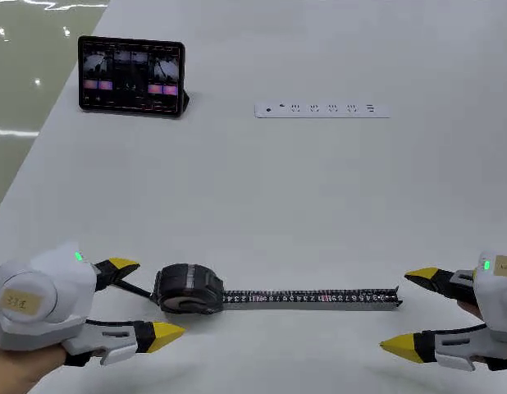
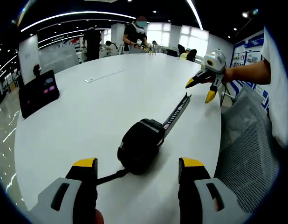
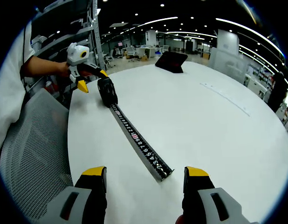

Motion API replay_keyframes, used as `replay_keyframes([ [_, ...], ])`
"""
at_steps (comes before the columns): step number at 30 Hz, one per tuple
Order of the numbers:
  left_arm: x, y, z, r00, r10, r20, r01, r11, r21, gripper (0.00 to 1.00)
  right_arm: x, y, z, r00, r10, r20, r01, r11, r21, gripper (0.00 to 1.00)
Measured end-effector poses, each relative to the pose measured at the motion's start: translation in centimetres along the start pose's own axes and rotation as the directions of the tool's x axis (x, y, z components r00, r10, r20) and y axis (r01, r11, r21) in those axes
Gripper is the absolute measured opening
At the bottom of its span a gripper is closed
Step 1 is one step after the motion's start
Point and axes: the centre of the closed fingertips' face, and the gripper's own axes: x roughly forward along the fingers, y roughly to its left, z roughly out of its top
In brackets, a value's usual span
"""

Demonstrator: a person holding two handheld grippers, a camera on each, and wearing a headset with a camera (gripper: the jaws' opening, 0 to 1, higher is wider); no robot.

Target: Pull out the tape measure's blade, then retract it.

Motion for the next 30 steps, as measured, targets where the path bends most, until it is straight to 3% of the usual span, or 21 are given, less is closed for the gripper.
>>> replay_keyframes([
  [17, -1.0, -1.0, 0.2, 0.9983, 0.041, 0.041, -0.04, 0.999, -0.033, 0.7, -0.5, 0.5, 0.5, 0.9982, -0.04, 0.044, 0.039, 0.999, 0.036, 0.67],
  [30, -1.3, -1.3, 0.2, 0.9984, 0.04, 0.04, -0.039, 0.999, -0.032, 0.7, -1.3, 0.0, 0.7, 0.9975, -0.054, 0.046, 0.052, 0.998, 0.034, 0.67],
])
